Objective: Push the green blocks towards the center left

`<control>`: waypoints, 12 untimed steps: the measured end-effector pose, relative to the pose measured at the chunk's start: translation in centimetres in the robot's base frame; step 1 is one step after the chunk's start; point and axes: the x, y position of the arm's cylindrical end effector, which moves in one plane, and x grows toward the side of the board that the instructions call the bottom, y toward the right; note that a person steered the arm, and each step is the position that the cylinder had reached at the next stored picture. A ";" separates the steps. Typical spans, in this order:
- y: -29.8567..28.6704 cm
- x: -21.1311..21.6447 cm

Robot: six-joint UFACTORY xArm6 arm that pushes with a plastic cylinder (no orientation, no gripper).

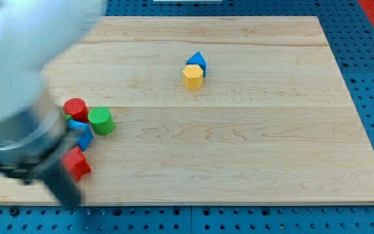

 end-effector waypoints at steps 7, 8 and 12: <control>-1.7 -13.9; -4.2 -13.2; 1.3 -10.8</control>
